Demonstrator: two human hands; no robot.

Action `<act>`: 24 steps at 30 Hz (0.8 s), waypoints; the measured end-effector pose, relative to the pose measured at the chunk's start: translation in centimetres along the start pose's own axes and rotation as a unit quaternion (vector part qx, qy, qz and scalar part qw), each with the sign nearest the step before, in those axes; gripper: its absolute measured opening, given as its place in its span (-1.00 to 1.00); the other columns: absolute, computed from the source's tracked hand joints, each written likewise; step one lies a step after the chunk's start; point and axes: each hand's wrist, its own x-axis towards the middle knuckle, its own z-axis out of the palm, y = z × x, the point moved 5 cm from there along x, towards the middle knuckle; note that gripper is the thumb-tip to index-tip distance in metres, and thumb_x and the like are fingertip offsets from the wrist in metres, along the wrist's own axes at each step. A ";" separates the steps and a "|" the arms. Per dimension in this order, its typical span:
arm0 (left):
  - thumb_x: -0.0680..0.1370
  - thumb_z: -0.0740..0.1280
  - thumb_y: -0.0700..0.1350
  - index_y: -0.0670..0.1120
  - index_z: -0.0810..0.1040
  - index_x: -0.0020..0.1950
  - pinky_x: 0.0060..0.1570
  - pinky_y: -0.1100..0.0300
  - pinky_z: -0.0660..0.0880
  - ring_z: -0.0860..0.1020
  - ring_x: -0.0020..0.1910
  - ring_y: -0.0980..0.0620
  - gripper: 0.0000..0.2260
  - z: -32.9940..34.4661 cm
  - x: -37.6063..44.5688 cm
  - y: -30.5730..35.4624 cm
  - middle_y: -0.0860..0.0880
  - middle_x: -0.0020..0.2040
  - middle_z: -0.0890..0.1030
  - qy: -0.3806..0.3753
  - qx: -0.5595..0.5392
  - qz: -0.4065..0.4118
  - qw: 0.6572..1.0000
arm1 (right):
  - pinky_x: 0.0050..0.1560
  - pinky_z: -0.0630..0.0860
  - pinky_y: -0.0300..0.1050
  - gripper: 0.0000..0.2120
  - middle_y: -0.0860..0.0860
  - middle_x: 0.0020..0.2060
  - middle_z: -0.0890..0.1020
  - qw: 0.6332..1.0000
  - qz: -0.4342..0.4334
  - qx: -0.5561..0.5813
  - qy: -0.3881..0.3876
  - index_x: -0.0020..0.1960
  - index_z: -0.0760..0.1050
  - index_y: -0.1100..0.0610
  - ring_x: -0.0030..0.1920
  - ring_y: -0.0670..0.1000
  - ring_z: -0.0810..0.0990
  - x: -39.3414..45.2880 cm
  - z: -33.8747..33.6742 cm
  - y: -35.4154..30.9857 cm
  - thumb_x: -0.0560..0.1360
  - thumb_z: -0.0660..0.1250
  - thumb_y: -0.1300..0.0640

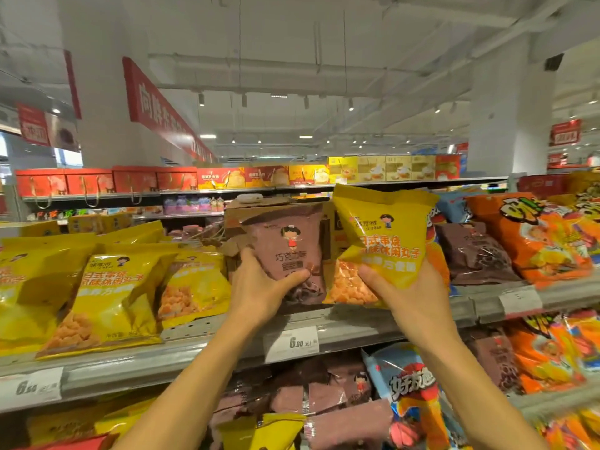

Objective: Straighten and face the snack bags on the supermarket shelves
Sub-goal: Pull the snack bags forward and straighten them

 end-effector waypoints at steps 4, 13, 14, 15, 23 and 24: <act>0.26 0.60 0.22 -0.11 0.33 0.19 0.04 0.04 0.52 0.56 0.18 -0.11 -0.27 4.1 0.1 1.5 -0.08 0.22 0.57 -0.052 0.043 -0.012 0.998 | -0.14 0.48 -0.49 -0.60 -0.27 -0.05 0.72 1.000 0.009 0.006 0.001 0.14 0.59 -0.07 -0.04 -0.27 0.67 -1.1 -1.7 0.8 0.35 0.58 -0.06; 0.32 0.52 0.30 -0.10 0.27 0.29 0.11 0.02 0.53 0.58 0.18 -0.06 -0.22 7.0 0.1 2.2 -0.01 0.18 0.59 -0.136 0.036 -0.022 0.990 | -0.10 0.44 -0.43 -0.48 -0.22 -0.01 0.71 0.999 0.044 -0.014 0.001 0.27 0.54 -0.06 -0.03 -0.35 0.62 -3.0 -1.6 1.5 0.35 0.58 -0.07; 0.36 0.49 0.31 -0.09 0.27 0.32 0.10 0.03 0.54 0.59 0.16 -0.03 -0.24 6.2 -0.1 2.1 0.06 0.11 0.59 -0.142 0.039 -0.014 0.989 | -0.08 0.45 -0.39 -0.47 -0.22 -0.01 0.71 0.999 0.043 -0.010 -0.001 0.26 0.55 -0.06 -0.02 -0.34 0.62 -3.1 -1.0 1.3 0.34 0.59 -0.08; 0.41 0.45 0.30 -0.07 0.26 0.36 0.05 0.05 0.54 0.60 0.12 0.00 -0.27 5.1 -0.5 1.8 0.12 0.02 0.57 -0.137 0.053 -0.001 0.989 | -0.05 0.46 -0.34 -0.47 -0.22 -0.01 0.71 0.999 0.043 -0.005 -0.005 0.26 0.55 -0.06 -0.02 -0.32 0.63 -3.3 -0.4 0.9 0.34 0.59 -0.09; 0.61 0.19 0.11 -0.04 0.57 0.13 0.05 -0.01 0.44 0.46 0.10 -0.07 -0.70 -10.5 -8.1 -4.9 0.01 0.08 0.54 0.102 0.336 0.205 0.914 | 0.03 0.55 -0.05 -0.46 -0.18 -0.02 0.70 0.999 0.013 -0.012 -0.040 0.19 0.52 -0.04 0.03 -0.09 0.66 -4.6 9.4 -2.8 0.29 0.58 -0.19; 0.60 0.20 0.10 -0.05 0.58 0.14 0.12 -0.02 0.42 0.45 0.15 -0.09 -0.70 -11.5 -8.9 -5.9 -0.01 0.12 0.52 0.101 0.342 0.215 0.909 | 0.04 0.56 -0.03 -0.44 -0.16 0.00 0.69 0.999 0.006 -0.016 -0.046 0.20 0.51 -0.03 0.05 -0.06 0.66 -4.6 10.9 -3.3 0.29 0.58 -0.20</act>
